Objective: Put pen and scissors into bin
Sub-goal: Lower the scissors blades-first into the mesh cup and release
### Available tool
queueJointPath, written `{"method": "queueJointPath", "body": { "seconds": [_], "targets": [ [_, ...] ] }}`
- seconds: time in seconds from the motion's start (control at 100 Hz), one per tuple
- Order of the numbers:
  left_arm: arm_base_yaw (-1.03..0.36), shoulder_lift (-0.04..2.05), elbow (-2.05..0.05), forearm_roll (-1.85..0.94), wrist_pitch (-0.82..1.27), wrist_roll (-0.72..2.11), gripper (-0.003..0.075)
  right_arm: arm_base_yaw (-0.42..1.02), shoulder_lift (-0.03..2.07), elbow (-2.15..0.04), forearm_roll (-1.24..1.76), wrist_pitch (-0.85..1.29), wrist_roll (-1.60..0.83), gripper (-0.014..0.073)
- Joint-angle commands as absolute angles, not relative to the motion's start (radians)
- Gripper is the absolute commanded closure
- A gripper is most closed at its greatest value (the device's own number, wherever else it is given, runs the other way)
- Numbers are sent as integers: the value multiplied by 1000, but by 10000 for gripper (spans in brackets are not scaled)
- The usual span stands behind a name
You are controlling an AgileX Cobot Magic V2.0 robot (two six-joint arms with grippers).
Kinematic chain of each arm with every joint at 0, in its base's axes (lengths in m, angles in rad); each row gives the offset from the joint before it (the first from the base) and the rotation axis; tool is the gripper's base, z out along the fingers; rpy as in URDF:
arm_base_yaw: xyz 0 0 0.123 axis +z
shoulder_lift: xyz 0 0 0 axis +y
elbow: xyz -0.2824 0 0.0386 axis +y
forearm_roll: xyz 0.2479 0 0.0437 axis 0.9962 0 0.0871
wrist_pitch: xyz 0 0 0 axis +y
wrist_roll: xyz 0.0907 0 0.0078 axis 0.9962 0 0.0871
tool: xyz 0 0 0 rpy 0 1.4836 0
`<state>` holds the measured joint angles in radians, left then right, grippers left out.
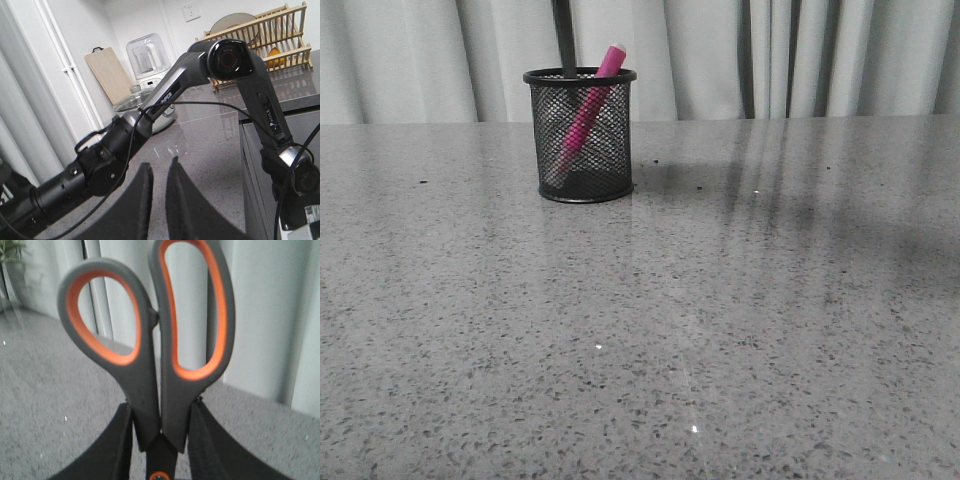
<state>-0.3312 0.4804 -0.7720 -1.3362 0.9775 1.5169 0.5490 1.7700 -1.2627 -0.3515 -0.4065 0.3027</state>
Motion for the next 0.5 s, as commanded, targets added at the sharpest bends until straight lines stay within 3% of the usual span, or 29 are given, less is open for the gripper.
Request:
{"method": "queueJointPath", "body": {
  "seconds": [0.0, 0.49],
  "targets": [
    [-340, 487, -795, -1376, 958, 1505, 677, 540, 1763, -1290, -342, -501, 300, 642],
    [-340, 487, -795, -1323, 955, 1505, 677, 540, 1800, -1283, -341, -363, 303, 642]
  ]
}}
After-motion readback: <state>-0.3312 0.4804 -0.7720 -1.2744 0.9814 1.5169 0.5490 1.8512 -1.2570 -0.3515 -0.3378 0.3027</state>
